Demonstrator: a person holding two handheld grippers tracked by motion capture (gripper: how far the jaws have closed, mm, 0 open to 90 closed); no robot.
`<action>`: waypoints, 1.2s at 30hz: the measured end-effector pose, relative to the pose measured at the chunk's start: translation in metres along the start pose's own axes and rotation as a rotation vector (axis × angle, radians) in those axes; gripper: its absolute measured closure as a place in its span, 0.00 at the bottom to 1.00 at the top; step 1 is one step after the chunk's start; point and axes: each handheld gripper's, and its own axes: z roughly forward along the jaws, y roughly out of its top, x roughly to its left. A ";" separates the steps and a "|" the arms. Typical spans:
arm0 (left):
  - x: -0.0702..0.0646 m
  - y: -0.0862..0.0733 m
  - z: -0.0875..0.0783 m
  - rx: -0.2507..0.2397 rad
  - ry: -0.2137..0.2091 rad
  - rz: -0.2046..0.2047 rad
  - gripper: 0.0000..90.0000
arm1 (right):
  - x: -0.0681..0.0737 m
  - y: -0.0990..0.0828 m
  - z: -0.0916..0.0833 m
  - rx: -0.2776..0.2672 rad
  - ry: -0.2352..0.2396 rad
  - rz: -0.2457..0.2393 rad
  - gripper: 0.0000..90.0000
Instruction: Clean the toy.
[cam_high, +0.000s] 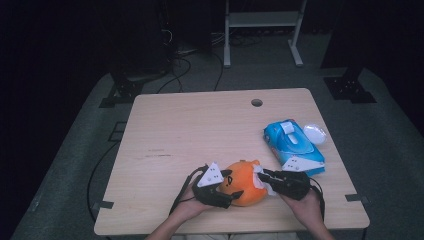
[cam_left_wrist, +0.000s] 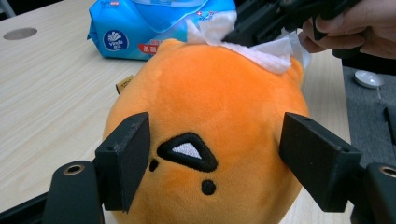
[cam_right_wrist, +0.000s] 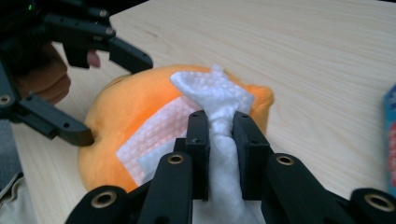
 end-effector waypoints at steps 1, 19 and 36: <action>0.003 0.002 -0.001 -0.014 0.002 -0.006 0.24 | 0.002 0.000 0.001 0.004 0.007 -0.006 0.86; 0.003 0.008 0.029 0.049 -0.019 0.019 0.24 | -0.018 -0.027 -0.020 0.107 0.013 0.014 0.86; -0.002 0.010 0.025 0.035 0.050 0.046 0.54 | -0.037 -0.052 -0.043 0.170 -0.090 0.016 0.84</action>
